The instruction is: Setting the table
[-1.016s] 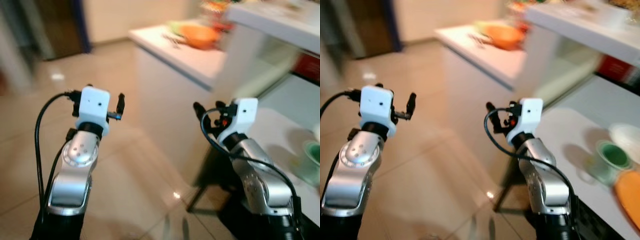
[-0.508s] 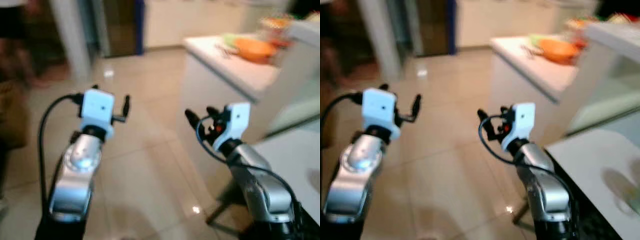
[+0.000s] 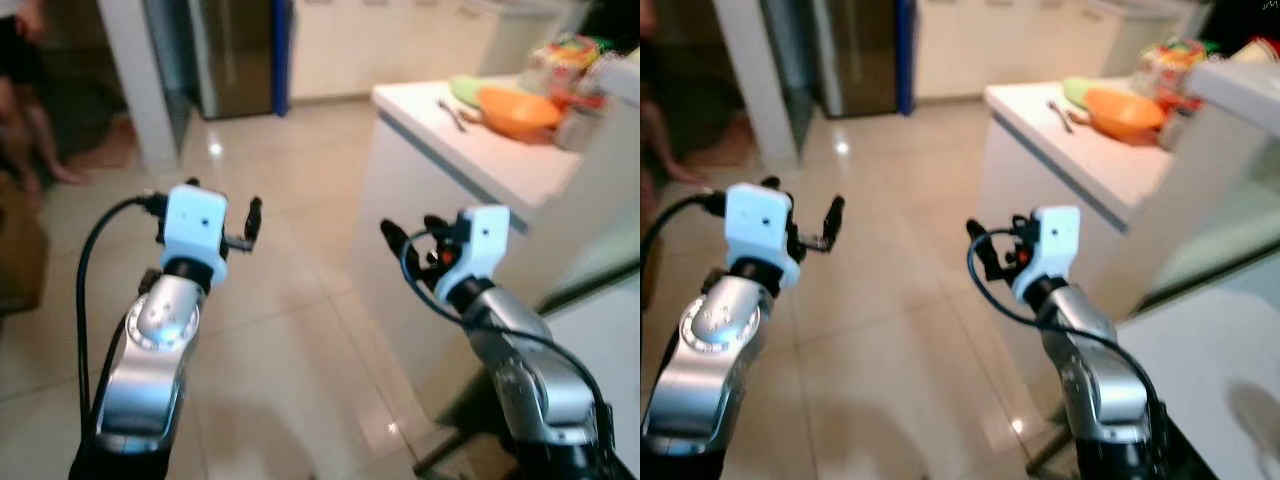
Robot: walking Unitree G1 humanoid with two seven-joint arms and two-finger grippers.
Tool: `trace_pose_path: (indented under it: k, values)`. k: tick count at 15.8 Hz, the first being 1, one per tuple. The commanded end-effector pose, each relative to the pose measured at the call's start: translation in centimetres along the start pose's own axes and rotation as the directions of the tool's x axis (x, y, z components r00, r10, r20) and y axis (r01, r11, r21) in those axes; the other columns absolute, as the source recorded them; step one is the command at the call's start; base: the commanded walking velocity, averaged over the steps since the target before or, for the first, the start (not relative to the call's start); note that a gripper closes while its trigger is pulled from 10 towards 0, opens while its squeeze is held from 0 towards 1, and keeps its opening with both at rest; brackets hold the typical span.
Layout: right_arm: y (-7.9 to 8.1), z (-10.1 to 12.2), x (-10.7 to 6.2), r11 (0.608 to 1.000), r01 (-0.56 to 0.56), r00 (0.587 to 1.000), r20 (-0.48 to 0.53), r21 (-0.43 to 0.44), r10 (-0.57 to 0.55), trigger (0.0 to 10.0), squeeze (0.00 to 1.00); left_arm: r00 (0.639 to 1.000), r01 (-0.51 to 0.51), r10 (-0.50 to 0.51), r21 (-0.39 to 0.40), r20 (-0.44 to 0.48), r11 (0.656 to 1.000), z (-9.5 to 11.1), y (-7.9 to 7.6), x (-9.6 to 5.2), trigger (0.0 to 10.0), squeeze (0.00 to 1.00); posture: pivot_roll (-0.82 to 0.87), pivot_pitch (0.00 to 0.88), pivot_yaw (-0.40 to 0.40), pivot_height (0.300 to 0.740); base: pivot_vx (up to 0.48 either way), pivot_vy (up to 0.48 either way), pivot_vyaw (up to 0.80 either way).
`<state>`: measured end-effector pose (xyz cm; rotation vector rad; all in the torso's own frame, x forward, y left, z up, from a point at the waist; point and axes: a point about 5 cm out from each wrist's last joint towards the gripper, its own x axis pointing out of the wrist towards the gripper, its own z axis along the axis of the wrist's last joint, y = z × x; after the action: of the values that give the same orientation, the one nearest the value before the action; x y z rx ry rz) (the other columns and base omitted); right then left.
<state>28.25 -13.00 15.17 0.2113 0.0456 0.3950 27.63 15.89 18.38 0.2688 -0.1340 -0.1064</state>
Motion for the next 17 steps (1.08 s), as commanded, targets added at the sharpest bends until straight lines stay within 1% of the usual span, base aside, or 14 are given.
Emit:
trace_pose_path:
  k: [1,4,7,10,15,17]
  values:
    - [1.0,0.8,0.3,1.000,-0.027,0.999,0.043,-0.007,0.027,10.0,0.00,1.000,-0.013,0.014,0.004,-0.011,1.000,-0.1,0.5,-0.1,10.0,0.00,0.04,0.000,-0.070,0.740,0.398,0.000,0.57]
    - [1.1,1.3,0.4,1.000,-0.024,0.997,0.067,-0.006,0.024,10.0,0.00,1.000,-0.001,0.001,0.004,-0.009,1.000,0.1,0.3,0.1,10.0,0.00,0.04,0.000,-0.065,0.740,0.399,0.000,0.80]
    - [1.5,1.7,0.7,0.999,-0.043,0.995,0.086,-0.021,0.045,10.0,0.00,1.000,0.004,-0.004,0.013,0.003,1.000,0.5,0.5,-0.2,10.0,0.00,0.06,0.000,-0.082,0.740,0.398,0.000,0.79]
    - [1.7,2.1,0.8,0.998,-0.058,0.993,0.106,-0.016,0.059,10.0,0.00,1.000,-0.015,0.015,0.019,0.000,1.000,0.5,1.1,-0.3,10.0,0.00,0.05,0.000,-0.085,0.740,0.399,0.000,0.00]
    - [1.8,2.4,0.9,0.998,-0.067,0.990,0.124,-0.009,0.067,10.0,0.00,1.000,-0.017,0.017,0.016,0.000,1.000,0.7,1.0,-0.2,10.0,0.00,0.05,0.000,-0.088,0.740,0.398,0.000,0.00]
    - [1.4,2.6,1.0,0.999,-0.041,0.989,0.142,0.014,0.039,10.0,0.00,1.000,-0.024,0.024,0.011,0.003,1.000,0.9,1.2,-0.2,10.0,0.00,0.06,0.000,-0.095,0.740,0.399,0.000,-0.80]
